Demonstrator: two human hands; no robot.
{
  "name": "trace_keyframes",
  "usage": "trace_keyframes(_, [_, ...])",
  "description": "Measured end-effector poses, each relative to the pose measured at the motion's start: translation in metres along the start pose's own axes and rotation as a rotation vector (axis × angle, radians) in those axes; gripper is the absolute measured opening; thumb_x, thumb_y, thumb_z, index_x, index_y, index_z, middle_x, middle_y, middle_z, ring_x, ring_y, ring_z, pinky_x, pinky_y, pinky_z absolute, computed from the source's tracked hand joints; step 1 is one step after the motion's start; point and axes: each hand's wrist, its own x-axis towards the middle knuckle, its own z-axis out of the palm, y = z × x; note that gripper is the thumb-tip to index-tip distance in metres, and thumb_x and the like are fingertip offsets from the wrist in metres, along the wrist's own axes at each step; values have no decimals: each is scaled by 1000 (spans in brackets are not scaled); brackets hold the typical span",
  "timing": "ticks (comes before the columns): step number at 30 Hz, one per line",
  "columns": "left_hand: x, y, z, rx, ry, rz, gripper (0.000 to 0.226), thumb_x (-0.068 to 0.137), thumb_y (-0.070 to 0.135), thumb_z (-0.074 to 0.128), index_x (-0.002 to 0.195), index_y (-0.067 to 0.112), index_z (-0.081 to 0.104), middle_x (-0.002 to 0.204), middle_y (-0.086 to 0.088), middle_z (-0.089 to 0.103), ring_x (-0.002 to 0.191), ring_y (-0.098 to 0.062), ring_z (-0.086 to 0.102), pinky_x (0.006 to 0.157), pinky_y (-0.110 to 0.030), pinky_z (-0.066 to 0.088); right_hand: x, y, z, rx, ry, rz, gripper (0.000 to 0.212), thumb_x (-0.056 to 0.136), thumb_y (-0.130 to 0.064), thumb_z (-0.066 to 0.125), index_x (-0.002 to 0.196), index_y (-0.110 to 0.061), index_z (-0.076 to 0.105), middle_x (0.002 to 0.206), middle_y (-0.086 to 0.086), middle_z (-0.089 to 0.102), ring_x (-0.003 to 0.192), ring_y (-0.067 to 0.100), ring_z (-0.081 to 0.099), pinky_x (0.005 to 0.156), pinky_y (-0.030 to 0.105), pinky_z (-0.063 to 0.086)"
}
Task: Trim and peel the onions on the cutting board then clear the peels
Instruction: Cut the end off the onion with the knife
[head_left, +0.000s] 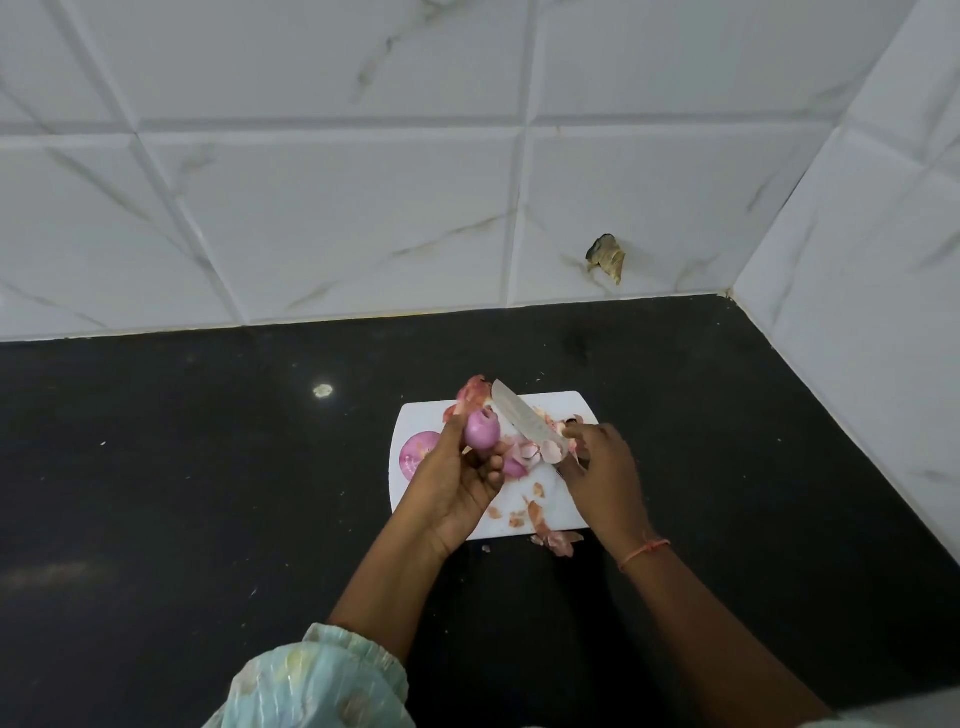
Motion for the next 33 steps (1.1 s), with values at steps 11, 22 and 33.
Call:
trace_keyframes(11, [7,-5,-3,91,-93,52,37,103,34,53,114,1,66,77,-10,74,64,-14,69,60,-25,60,0,9,0,-258,-225,23,54,94,-14,55,145,-20,39,133,9,53,121,27,51,99,41,47])
trace_keyframes(22, [22,-33,-12,146,-104,165,42,77,10,74,118,12,64,119,-12,72,110,-25,71,96,-40,56,-22,-6,-30,19,-181,48,41,100,-34,51,137,-26,37,108,-4,64,89,12,64,67,30,53])
trace_keyframes(33, [23,-44,-19,175,-218,166,34,98,12,61,131,7,60,126,-15,69,117,-27,68,92,-31,58,-24,-22,-31,503,-286,308,31,100,-49,45,98,-23,61,49,-15,55,44,-1,51,46,15,41])
